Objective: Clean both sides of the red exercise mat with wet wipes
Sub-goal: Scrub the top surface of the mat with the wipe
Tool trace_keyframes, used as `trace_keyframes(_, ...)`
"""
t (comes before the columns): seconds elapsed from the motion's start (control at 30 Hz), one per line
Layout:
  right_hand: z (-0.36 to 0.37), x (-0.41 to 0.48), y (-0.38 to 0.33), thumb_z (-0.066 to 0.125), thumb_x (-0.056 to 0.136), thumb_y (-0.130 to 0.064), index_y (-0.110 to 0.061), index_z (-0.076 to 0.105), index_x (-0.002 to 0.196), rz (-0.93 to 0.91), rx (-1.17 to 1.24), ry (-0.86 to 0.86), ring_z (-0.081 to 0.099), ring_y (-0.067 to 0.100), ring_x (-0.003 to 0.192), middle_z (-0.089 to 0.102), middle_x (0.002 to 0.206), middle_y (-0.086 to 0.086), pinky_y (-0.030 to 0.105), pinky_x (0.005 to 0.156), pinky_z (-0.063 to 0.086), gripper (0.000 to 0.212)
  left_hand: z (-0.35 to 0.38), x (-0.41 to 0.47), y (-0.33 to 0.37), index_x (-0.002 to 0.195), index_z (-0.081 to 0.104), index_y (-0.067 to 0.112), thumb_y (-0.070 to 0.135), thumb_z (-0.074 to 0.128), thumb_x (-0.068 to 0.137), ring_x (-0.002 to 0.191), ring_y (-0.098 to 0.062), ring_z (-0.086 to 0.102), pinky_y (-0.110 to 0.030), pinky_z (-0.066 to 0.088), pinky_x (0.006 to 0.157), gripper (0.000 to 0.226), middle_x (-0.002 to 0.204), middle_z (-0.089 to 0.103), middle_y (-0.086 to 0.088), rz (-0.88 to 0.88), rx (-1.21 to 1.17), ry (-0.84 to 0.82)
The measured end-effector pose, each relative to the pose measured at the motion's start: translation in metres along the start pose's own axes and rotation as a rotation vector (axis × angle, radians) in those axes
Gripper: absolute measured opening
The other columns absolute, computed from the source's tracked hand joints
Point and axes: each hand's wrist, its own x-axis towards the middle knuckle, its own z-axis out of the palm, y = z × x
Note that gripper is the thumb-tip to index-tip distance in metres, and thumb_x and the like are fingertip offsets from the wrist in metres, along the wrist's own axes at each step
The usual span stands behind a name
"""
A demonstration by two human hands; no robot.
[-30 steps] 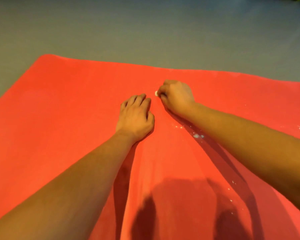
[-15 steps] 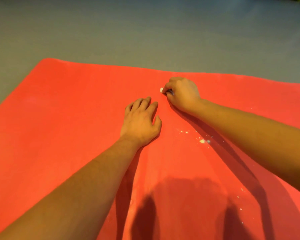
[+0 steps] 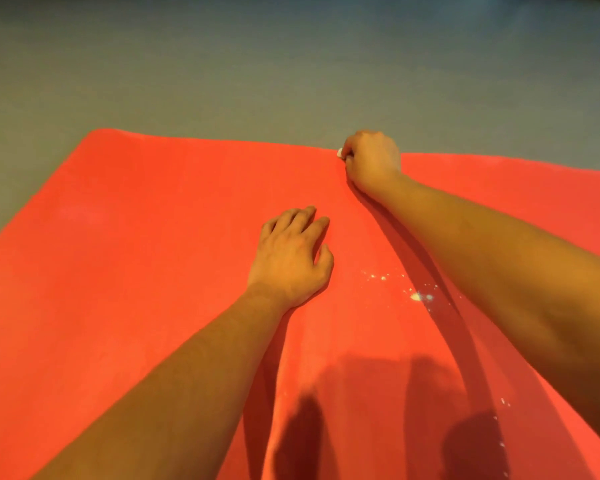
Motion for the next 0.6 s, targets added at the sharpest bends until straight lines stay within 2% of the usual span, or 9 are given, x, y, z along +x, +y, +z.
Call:
trace_keyframes(0.1,-0.001,-0.037,0.0,0.058,0.082,-0.016,-0.023,0.077,0.095,-0.087,0.024,0.054,0.066,0.028,0.095,0.071,0.101,0.0,0.034,0.07,0.046,0.024,0.0,0.0,0.0,0.14,0.06,0.027,0.042,0.049,0.09,0.138,-0.024,0.045,-0.044,0.037,0.111,0.053,0.151,0.054,0.0,-0.001,0.002,-0.006)
trace_keyframes(0.23,-0.005,-0.055,0.008,0.06,0.089,-0.022,-0.023,0.077,0.096,-0.248,-0.017,0.059,0.065,0.031,0.091,0.069,0.095,0.002,0.034,0.065,0.045,0.018,0.001,0.0,0.001,0.139,0.06,0.027,0.043,0.05,0.09,0.137,-0.024,0.045,-0.044,0.037,0.11,0.052,0.151,0.054,0.0,-0.004,0.01,0.001)
trace_keyframes(0.3,-0.005,-0.04,0.01,0.06,0.088,-0.02,-0.023,0.078,0.098,-0.236,-0.04,0.023,0.065,0.033,0.094,0.07,0.099,0.003,0.035,0.067,0.045,0.021,0.002,0.001,0.001,0.139,0.06,0.028,0.043,0.05,0.09,0.137,-0.023,0.045,-0.044,0.037,0.11,0.052,0.151,0.054,0.001,-0.003,0.005,0.007)
trace_keyframes(0.47,-0.005,0.011,0.006,0.064,0.09,-0.019,-0.017,0.077,0.105,-0.074,-0.119,-0.076,0.065,0.038,0.103,0.071,0.111,0.013,0.039,0.081,0.051,0.02,0.002,0.001,0.001,0.138,0.062,0.028,0.043,0.051,0.09,0.137,-0.023,0.046,-0.044,0.038,0.109,0.052,0.15,0.055,0.002,-0.006,-0.011,0.013)
trace_keyframes(0.6,-0.012,-0.016,-0.004,0.061,0.085,-0.014,-0.02,0.077,0.101,-0.072,-0.086,-0.099,0.066,0.036,0.101,0.071,0.11,0.01,0.038,0.078,0.05,0.024,-0.001,0.002,0.002,0.138,0.062,0.027,0.043,0.05,0.089,0.136,-0.024,0.046,-0.044,0.039,0.107,0.052,0.148,0.056,0.001,-0.005,-0.012,0.004)
